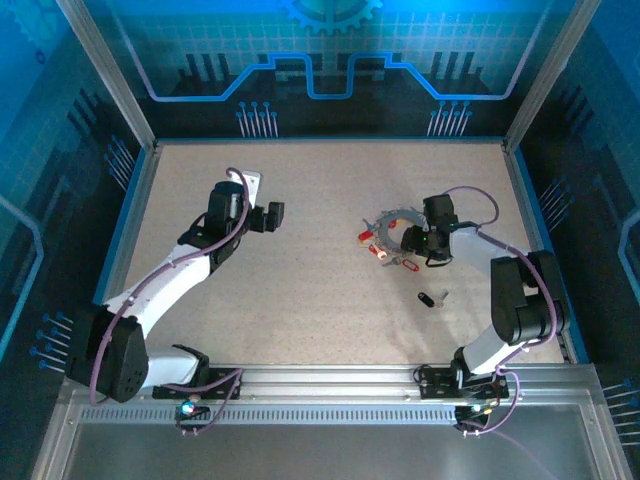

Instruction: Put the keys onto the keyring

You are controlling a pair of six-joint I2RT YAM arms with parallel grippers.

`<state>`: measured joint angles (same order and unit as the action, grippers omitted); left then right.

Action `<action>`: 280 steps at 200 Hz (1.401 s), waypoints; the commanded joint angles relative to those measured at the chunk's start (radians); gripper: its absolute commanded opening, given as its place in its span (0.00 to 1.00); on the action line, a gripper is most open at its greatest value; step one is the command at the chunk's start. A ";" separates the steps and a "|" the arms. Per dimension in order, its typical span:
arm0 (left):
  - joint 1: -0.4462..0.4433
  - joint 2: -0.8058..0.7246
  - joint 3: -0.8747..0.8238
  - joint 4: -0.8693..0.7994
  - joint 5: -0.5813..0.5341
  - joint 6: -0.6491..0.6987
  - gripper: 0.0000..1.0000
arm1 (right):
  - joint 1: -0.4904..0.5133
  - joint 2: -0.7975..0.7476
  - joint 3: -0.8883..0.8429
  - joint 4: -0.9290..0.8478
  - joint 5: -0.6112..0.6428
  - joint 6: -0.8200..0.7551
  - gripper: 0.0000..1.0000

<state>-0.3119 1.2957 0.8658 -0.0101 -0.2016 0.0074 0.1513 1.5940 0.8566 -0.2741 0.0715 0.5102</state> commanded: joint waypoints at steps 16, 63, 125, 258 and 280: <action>-0.013 -0.007 0.003 0.018 0.007 0.029 0.99 | -0.002 0.030 0.002 0.018 -0.053 -0.018 0.57; -0.018 -0.008 0.002 0.017 0.004 0.033 0.99 | 0.001 0.036 0.012 0.015 -0.078 -0.031 0.57; -0.023 -0.001 -0.006 0.030 -0.007 0.039 0.99 | 0.005 -0.018 -0.011 0.032 -0.091 -0.047 0.57; -0.029 0.034 0.014 0.009 0.016 0.037 0.99 | 0.028 0.014 -0.009 0.080 -0.171 -0.047 0.56; -0.028 0.045 0.008 0.017 0.012 0.036 0.99 | 0.028 -0.009 -0.014 0.074 -0.161 -0.047 0.56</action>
<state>-0.3325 1.3243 0.8658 -0.0101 -0.2012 0.0292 0.1692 1.5997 0.8482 -0.2070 -0.0700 0.4736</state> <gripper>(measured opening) 0.990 0.564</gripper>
